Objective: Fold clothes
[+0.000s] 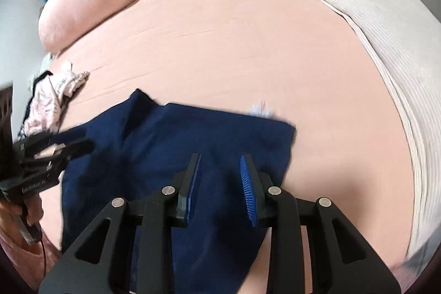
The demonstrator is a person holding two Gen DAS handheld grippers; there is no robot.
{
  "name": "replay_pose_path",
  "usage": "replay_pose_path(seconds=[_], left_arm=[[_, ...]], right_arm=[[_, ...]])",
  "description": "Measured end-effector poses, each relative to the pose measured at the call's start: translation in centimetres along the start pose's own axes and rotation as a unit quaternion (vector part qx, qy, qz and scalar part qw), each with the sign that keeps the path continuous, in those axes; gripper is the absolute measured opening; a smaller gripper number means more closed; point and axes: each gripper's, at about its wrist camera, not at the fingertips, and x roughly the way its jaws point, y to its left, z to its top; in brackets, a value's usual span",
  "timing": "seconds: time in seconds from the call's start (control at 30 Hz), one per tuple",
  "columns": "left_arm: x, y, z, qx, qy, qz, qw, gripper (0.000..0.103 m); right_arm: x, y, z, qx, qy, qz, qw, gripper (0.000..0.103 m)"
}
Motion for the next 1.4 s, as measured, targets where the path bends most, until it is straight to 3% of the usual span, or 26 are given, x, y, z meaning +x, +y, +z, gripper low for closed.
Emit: replay_pose_path(seconds=[0.07, 0.2, 0.27, 0.4, 0.47, 0.57, 0.63, 0.67, 0.77, 0.87, 0.93, 0.97, 1.07, 1.13, 1.2, 1.23, 1.3, 1.33, 1.4], left_arm=[[2.2, -0.6, 1.4, 0.009, 0.01, 0.009, 0.9999, 0.023], [7.0, -1.1, 3.5, 0.029, 0.037, 0.027, 0.9985, 0.022], [7.8, 0.5, 3.8, 0.011, 0.035, 0.035, 0.9987, 0.023], [7.3, 3.3, 4.1, -0.065, 0.012, -0.014, 0.9977, 0.026], [6.1, 3.8, 3.6, -0.093, -0.028, -0.056, 0.9937, 0.026], [4.1, 3.8, 2.4, -0.12, -0.055, -0.078, 0.9882, 0.026], [3.8, 3.0, 1.5, -0.107, -0.028, -0.085, 0.9902, 0.026], [3.7, 2.3, 0.9, -0.096, -0.012, -0.091, 0.9912, 0.026], [3.1, -0.3, -1.6, -0.045, 0.022, -0.097, 0.994, 0.026], [2.8, -3.6, -4.3, 0.008, 0.049, -0.086, 0.995, 0.026], [3.6, -4.9, -5.6, 0.035, 0.065, -0.043, 0.9964, 0.026], [3.8, -5.3, -6.0, 0.046, 0.068, -0.017, 0.9965, 0.026], [3.3, -5.4, -5.4, 0.041, 0.061, 0.003, 0.9973, 0.026], [2.3, -5.1, -5.4, 0.019, 0.046, -0.021, 0.9985, 0.026], [1.5, -5.7, -5.6, 0.008, 0.034, -0.056, 0.9978, 0.026], [1.2, -6.2, -5.8, 0.006, 0.03, -0.07, 0.9971, 0.026], [1.4, -7.2, -6.7, 0.017, 0.041, -0.06, 0.9972, 0.026], [1.6, -7.2, -7.4, 0.024, 0.054, -0.05, 0.997, 0.026], [2.0, -8.0, -7.7, 0.031, 0.066, -0.019, 0.9971, 0.026]], right_arm=[[3.1, 1.1, 1.4, -0.011, 0.011, -0.012, 1.0, 0.029], [5.8, 0.2, 2.1, -0.014, 0.016, -0.022, 1.0, 0.024], [6.0, -0.8, 2.3, -0.004, 0.01, -0.02, 1.0, 0.019], [4.9, -3.0, 2.5, 0.038, -0.014, -0.017, 0.999, 0.021], [3.8, -3.7, 2.6, 0.063, -0.029, -0.009, 0.998, 0.021], [3.3, -2.1, 2.2, 0.017, -0.043, -0.048, 0.998, 0.021], [4.9, -1.9, 1.9, 0.0, -0.015, -0.112, 0.994, 0.021], [5.3, -2.6, 1.7, 0.024, -0.004, -0.101, 0.995, 0.021], [2.4, -1.5, 1.1, 0.055, -0.027, -0.05, 0.997, 0.021], [1.0, 2.2, -1.0, 0.024, -0.016, 0.007, 1.0, 0.021], [2.0, 5.2, -3.2, -0.023, 0.011, 0.02, 0.999, 0.021], [3.0, 6.1, -4.5, -0.044, 0.027, -0.006, 0.999, 0.02], [3.5, 5.2, -5.2, -0.041, 0.027, -0.035, 0.998, 0.014], [2.5, 4.4, -5.1, -0.023, 0.015, -0.081, 0.996, 0.019], [1.0, 3.7, -6.0, -0.001, -0.001, -0.064, 0.998, 0.021], [0.5, 3.8, -6.6, 0.013, 0.002, -0.023, 1.0, 0.021], [0.3, 4.9, -8.1, 0.016, 0.018, 0.025, 0.999, 0.021], [0.5, 6.1, -9.2, -0.001, 0.029, 0.024, 0.999, 0.021], [1.7, 7.3, -10.7, -0.028, 0.06, -0.021, 0.998, 0.019]])
